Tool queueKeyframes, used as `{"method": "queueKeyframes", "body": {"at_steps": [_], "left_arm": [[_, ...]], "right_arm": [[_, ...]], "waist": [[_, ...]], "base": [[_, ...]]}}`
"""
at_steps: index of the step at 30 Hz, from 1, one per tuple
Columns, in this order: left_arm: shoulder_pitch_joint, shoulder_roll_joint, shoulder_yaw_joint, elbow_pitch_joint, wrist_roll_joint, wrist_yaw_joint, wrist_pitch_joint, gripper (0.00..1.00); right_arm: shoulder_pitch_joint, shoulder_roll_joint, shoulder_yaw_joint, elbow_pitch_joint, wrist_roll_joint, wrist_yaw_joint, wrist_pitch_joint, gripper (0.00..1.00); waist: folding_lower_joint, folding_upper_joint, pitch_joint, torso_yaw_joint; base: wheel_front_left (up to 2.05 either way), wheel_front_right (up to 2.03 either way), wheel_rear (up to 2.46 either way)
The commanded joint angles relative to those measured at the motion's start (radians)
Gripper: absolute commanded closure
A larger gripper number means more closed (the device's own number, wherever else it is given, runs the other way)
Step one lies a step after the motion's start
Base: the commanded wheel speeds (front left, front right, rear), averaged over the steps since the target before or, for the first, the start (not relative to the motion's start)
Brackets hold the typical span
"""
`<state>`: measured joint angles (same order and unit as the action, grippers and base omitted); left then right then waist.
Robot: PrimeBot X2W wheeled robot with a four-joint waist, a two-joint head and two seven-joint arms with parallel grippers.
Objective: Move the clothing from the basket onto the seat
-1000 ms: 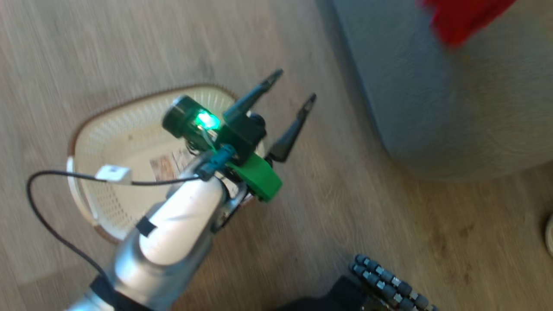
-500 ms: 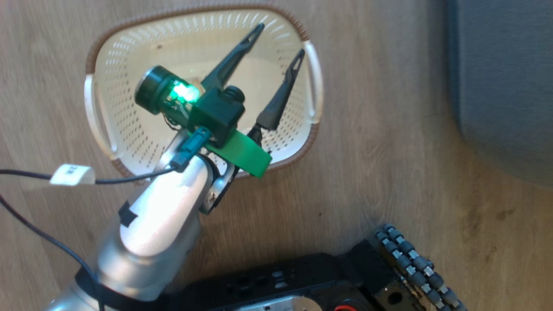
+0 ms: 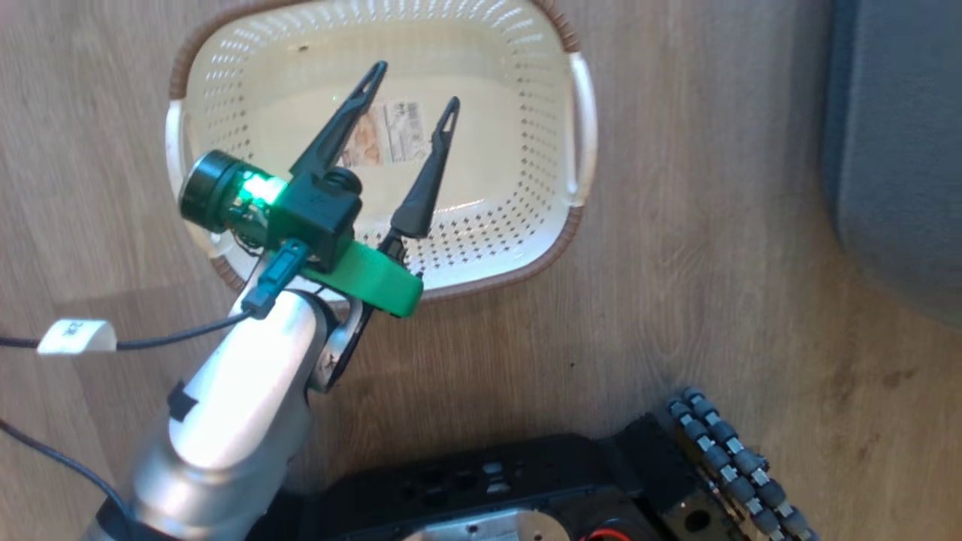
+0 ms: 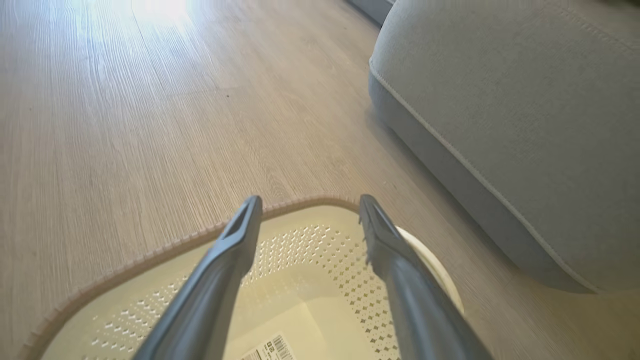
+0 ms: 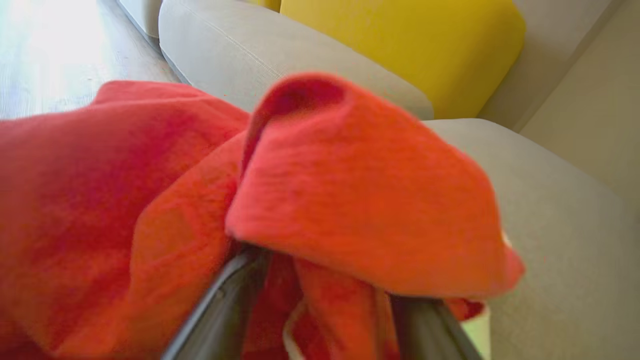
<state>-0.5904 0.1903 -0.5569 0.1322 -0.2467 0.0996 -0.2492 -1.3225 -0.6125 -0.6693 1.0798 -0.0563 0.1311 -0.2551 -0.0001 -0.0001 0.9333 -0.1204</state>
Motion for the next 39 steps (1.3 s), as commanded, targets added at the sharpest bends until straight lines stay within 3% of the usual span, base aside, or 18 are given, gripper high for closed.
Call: {"method": "queueKeyframes", "body": {"at_steps": [1, 8, 12, 19, 26, 33, 39], "left_arm": [[0.036, 0.017, 0.026, -0.032, -0.009, 0.004, -0.011, 0.00], [0.079, -0.019, 0.037, 0.037, -0.059, -0.013, -0.012, 0.00], [0.148, -0.031, 0.078, 0.074, -0.094, -0.010, -0.012, 0.00], [0.274, -0.070, 0.197, 0.075, -0.139, -0.014, -0.012, 0.00], [0.395, -0.098, 0.375, 0.121, -0.121, -0.034, -0.012, 0.00], [0.457, -0.107, 0.497, 0.197, -0.069, -0.065, -0.013, 0.00], [0.485, -0.122, 0.573, 0.226, -0.027, -0.072, -0.013, 0.00]], "right_arm": [[0.027, -0.010, 0.036, -0.039, -0.015, 0.000, -0.006, 0.00], [0.235, 0.059, 0.244, -0.129, 0.049, 0.000, -0.006, 0.00], [0.412, 0.117, 0.380, -0.278, 0.141, 0.000, -0.006, 0.00], [0.721, 0.202, 0.448, -0.535, 0.241, 0.000, -0.007, 0.00], [1.018, 0.363, 0.501, -0.745, 0.238, 0.000, -0.007, 0.00], [1.169, 0.465, 0.623, -0.791, 0.191, 0.000, -0.007, 0.00], [1.220, 0.527, 0.660, -0.795, 0.139, 0.000, -0.007, 0.00]], "waist": [[0.0001, 0.0001, -0.074, -0.042], [0.0001, 0.0001, -0.300, -0.070], [0.0001, 0.0001, -0.441, -0.082], [0.0001, 0.0001, -0.622, -0.033], [0.0001, 0.0001, -0.775, 0.042], [0.0001, 0.0001, -0.872, 0.073], [0.0001, 0.0001, -0.912, 0.081]], "base": [[0.00, 0.00, 0.00], [0.00, 0.00, 0.00], [0.00, 0.00, 0.00], [0.00, 0.00, 0.00], [0.00, 0.00, 0.00], [0.00, 0.00, 0.00], [0.00, 0.00, 0.00]]}}
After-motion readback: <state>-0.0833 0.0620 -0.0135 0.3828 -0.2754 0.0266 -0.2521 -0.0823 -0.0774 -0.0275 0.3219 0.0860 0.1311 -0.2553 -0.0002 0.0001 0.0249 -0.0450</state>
